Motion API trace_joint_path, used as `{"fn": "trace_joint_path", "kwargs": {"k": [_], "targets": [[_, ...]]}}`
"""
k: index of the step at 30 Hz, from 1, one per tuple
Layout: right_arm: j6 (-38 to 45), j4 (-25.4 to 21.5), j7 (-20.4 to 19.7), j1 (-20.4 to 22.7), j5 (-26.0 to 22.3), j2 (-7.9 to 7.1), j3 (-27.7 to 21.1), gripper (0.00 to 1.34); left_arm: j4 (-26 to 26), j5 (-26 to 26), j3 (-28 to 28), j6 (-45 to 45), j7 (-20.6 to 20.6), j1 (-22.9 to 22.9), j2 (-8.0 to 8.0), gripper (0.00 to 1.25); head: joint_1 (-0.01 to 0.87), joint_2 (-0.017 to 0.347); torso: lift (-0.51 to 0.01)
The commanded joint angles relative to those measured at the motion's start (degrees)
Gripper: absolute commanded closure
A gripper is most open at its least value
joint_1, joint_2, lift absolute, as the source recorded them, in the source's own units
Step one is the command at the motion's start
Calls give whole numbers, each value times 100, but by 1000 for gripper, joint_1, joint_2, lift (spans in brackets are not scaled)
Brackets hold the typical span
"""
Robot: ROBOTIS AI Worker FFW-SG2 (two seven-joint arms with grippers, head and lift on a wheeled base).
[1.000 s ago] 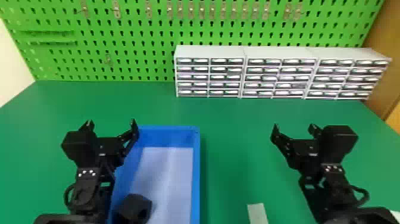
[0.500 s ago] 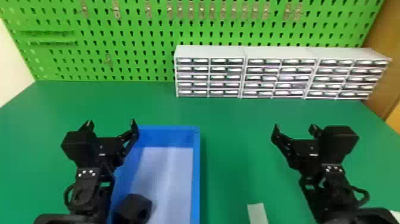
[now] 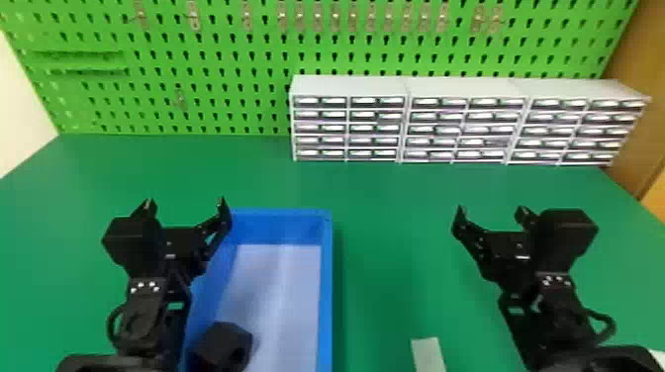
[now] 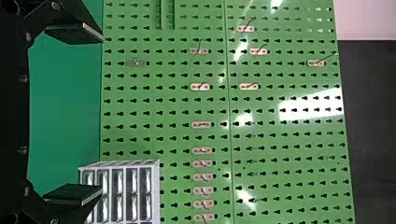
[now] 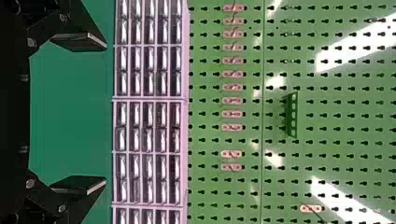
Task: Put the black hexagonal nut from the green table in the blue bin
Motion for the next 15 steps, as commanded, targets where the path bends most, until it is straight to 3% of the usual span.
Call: {"fn": "trace_joint_path", "kwargs": {"k": [1, 15], "targets": [[1, 1, 0, -3, -1, 0, -1, 272, 0, 0, 0, 0, 0, 0, -15, 145, 657, 57, -95], [1, 1, 0, 6, -10, -9, -1, 272, 0, 0, -17, 0, 0, 0, -15, 145, 657, 57, -95]]}}
